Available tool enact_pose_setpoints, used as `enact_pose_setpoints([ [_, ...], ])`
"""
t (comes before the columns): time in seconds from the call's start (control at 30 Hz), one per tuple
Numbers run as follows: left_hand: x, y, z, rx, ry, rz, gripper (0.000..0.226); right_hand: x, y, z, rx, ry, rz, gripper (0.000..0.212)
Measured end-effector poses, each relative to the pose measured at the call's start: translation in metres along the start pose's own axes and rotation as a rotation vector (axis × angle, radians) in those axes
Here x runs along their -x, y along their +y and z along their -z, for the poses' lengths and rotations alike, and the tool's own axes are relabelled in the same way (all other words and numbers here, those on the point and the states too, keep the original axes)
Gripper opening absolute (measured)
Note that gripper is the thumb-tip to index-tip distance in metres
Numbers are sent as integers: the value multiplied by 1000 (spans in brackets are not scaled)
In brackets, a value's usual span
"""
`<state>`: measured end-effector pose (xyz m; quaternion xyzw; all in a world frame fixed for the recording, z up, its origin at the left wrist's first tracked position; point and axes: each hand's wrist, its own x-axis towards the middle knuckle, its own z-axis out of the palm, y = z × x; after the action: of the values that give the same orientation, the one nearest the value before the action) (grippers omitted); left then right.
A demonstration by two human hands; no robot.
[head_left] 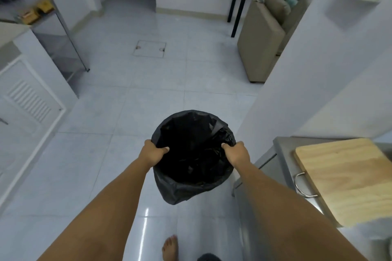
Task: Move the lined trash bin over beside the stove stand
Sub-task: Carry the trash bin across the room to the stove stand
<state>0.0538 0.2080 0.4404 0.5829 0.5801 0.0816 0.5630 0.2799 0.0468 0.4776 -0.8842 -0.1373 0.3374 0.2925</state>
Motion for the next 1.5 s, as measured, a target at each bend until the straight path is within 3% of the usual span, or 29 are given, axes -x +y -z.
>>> enact_pose_setpoints([
  [0.37,-109,78,20,-14,-21,-45,76,-104,-99,4,-4,26,41,63],
  [1.0,-335,264,-20,80,-29,20,89,-363,-262,62,5,-82,28,72],
  [1.33,-492,350,-7,123,-3,59,99,-505,-372,53,5,-133,15,74],
  [1.5,-566,412,12,156,21,78,92,-574,-448,45,1,-126,20,74],
])
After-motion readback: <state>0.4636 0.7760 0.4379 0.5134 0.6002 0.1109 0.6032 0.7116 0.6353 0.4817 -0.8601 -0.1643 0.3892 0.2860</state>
